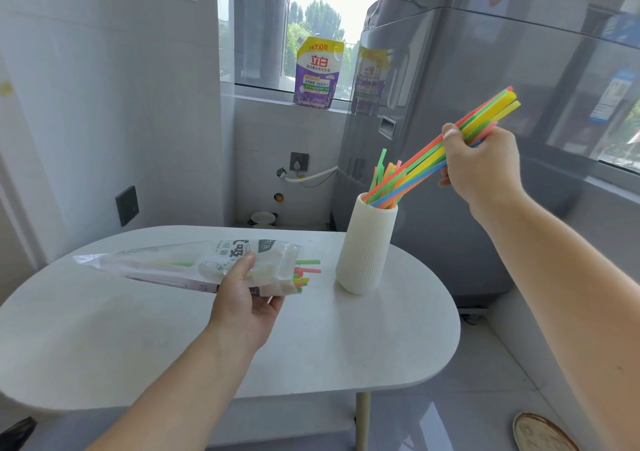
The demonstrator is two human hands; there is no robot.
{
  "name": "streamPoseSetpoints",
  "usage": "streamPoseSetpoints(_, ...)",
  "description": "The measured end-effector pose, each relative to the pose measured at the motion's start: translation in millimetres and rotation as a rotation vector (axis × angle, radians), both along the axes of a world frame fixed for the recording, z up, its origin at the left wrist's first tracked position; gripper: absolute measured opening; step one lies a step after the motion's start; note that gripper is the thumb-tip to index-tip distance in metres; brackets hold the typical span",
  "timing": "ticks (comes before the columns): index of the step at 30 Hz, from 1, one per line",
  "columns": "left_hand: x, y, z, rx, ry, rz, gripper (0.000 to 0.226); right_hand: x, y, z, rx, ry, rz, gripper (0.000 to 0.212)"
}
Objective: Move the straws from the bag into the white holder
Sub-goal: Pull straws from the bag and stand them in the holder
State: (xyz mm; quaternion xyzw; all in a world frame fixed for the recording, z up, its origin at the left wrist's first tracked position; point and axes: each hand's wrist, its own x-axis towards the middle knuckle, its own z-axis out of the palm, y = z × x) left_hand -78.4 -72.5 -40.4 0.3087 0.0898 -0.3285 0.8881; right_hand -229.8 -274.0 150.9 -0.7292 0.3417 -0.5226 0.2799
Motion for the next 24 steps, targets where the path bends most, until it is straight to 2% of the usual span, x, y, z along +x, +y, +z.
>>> streamPoseSetpoints(24,0.2,0.9,1.0,-0.007,-0.004,0.006,0.044,-2.5,3.0,3.9,-0.126,0.062,0.098,0.026)
